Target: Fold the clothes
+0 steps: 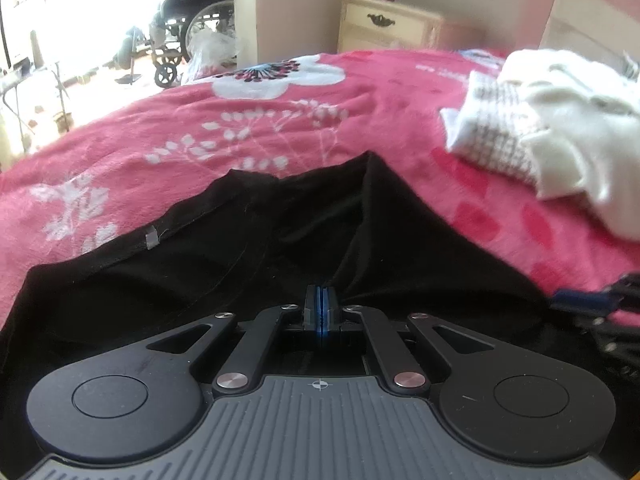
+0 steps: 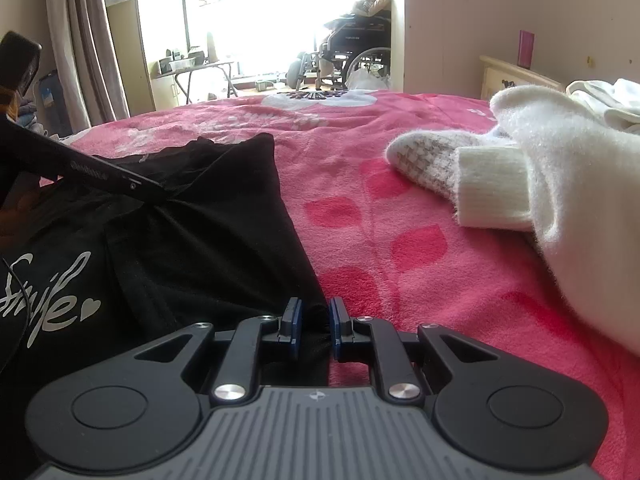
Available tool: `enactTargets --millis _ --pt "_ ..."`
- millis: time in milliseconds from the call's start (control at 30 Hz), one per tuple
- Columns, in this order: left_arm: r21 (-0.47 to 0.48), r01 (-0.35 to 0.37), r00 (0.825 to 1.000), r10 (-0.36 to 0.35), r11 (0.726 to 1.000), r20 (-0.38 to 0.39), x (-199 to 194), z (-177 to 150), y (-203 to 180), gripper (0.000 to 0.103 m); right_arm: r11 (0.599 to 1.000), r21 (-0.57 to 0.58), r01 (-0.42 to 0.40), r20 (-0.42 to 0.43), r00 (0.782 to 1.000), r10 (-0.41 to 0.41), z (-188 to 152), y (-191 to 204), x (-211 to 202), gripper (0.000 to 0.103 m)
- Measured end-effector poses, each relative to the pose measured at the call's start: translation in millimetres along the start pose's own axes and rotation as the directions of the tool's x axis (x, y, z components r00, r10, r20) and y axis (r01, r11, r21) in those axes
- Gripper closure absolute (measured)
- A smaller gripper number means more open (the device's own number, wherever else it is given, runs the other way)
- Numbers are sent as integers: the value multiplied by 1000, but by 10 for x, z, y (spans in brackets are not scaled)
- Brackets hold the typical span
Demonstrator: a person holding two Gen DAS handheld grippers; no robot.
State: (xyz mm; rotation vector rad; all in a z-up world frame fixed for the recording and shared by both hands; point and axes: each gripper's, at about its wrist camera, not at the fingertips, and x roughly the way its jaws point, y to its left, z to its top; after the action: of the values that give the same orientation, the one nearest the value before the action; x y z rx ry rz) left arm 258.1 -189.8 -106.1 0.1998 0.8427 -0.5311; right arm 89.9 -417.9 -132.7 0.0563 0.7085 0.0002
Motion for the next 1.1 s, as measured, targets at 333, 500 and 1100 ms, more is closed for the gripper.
enactTargets --millis 333,500,1100 --pt "-60 27 994 -20 998 104 -166 187 19 93 1000 -3 4 4 1000 -4 -13 9 6 88" --pt "47 131 990 -133 990 45 173 383 -384 92 1000 -3 6 6 1000 -6 -18 17 3 87" --pt "133 6 999 -12 991 48 833 760 -689 91 996 92 -13 100 995 4 215 139 -273 87"
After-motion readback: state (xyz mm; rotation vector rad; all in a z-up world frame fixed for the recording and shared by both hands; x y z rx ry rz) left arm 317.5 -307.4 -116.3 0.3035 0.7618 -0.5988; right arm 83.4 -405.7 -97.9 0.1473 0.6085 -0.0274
